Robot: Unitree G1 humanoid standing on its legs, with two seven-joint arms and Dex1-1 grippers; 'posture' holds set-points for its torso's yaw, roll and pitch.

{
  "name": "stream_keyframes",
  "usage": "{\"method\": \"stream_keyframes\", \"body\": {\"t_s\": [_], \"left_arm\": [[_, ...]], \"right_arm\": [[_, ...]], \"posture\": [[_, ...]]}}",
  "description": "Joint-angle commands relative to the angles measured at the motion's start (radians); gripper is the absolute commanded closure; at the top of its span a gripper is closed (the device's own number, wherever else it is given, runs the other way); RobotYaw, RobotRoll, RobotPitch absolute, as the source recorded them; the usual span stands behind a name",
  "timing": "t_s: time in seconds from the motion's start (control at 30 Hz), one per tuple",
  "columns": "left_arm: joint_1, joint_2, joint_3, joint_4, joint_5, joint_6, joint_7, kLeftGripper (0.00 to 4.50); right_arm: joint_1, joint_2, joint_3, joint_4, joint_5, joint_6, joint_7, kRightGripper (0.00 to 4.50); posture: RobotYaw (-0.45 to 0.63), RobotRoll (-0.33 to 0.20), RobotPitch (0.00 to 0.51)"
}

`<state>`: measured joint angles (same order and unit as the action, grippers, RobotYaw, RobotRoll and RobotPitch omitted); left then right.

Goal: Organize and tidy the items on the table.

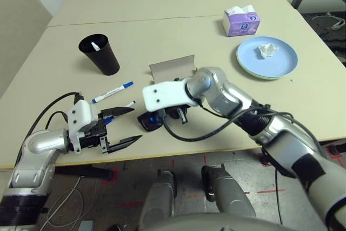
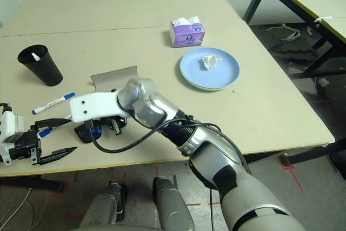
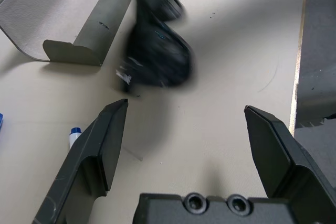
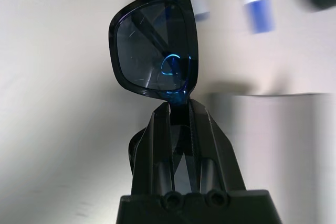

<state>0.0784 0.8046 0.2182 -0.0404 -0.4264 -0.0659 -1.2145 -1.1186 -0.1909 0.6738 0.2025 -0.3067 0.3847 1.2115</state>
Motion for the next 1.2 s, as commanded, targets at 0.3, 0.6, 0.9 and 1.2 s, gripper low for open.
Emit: {"method": "stream_keyframes", "body": {"t_s": [0.3, 0.6, 0.9, 1.2], "left_arm": [[-0.023, -0.050, 0.056, -0.028, -0.058, 0.138, 0.161, 0.00], [0.002, -0.089, 0.090, -0.083, -0.079, 0.211, 0.263, 0.00], [0.020, -0.091, 0.091, -0.110, -0.102, 0.220, 0.264, 0.00], [0.004, -0.080, 0.083, -0.097, -0.099, 0.214, 0.253, 0.00]], "right_arm": [[-0.103, 0.033, -0.072, 0.318, -0.014, -0.192, -0.134, 4.30], [-0.158, 0.068, -0.083, 0.575, -0.060, -0.361, -0.278, 4.30], [-0.159, 0.052, -0.075, 0.685, -0.111, -0.427, -0.303, 4.30], [-0.119, 0.037, -0.078, 0.637, -0.102, -0.397, -0.205, 4.30]], "posture": [[-0.08, 0.000, 0.187], [-0.07, 0.000, 0.190], [-0.07, 0.000, 0.188], [-0.08, 0.000, 0.187]]}}
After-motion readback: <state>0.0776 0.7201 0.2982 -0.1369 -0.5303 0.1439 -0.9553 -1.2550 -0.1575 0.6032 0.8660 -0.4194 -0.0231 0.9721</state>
